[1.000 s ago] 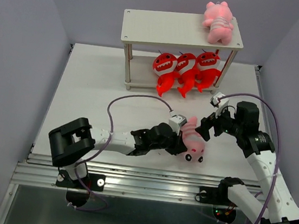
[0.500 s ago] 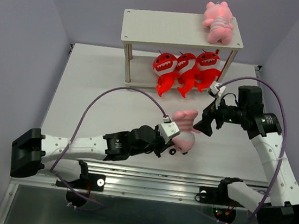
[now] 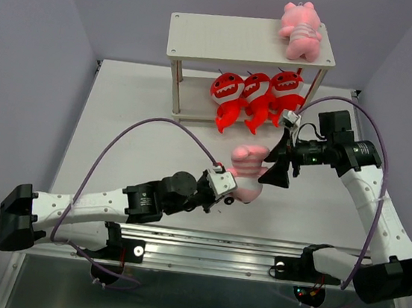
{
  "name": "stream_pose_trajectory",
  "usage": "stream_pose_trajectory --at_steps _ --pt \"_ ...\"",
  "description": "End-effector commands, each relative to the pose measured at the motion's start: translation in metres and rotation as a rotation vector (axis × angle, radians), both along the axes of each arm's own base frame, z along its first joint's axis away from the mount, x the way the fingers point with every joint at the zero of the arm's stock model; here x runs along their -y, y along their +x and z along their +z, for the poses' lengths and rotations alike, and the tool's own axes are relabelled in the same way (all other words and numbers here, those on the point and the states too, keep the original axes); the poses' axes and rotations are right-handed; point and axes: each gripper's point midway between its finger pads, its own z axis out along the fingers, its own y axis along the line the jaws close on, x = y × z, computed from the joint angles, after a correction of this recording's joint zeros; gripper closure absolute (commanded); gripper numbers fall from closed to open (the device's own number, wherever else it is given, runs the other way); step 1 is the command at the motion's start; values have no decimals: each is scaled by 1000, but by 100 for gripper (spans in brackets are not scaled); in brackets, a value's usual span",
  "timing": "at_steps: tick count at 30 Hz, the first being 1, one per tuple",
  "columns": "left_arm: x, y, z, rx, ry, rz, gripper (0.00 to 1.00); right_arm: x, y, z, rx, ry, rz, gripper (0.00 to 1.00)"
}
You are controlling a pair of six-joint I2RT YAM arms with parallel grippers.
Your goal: Place and organize the stuffed toys onto the shelf
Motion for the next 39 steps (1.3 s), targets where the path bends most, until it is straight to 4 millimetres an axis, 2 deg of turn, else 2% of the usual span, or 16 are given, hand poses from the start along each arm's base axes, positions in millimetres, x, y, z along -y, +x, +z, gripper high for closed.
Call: stream_pose_trajectory --at_steps 1,5,8,12,13,19,21,23,24,25,26,27,29,31,32,39 --pt "10 -2 23 45 -59 -36 100 -21 0 26 11 86 60 0" --pt "15 -2 29 50 -84 -43 100 -29 4 15 -18 65 78 1" --pt "16 -3 32 50 -98 -51 100 -33 7 6 -29 58 79 8" --pt "16 -6 34 40 -127 -57 100 -37 12 4 -22 64 78 35" --pt "16 -6 34 37 -132 -56 100 -37 14 5 -11 65 77 47" --pt "13 -11 33 17 -165 -66 100 -40 18 11 7 78 77 76" --pt "11 -12 36 17 -180 -65 100 -41 16 16 19 94 90 83" --pt "9 -12 36 6 -194 -60 100 -41 13 21 31 108 100 99" --pt "8 -13 39 4 -209 -57 100 -41 12 24 38 112 101 99" --pt "6 -14 43 -14 -237 -50 93 -40 11 26 52 111 97 99" --pt "6 -13 44 -32 -254 -36 77 -39 11 27 63 109 94 99" --pt "3 -12 48 -45 -284 -19 51 -38 13 27 82 101 84 99" --pt "0 -14 49 -100 -338 2 38 -35 16 28 124 81 65 99" --pt "-6 -16 60 -149 -423 18 10 -29 24 29 187 37 26 99" --pt "-12 -15 65 -197 -485 50 2 -25 31 31 243 8 3 99" --pt "-38 2 60 -493 -698 257 1 -18 44 57 453 -8 -26 99"
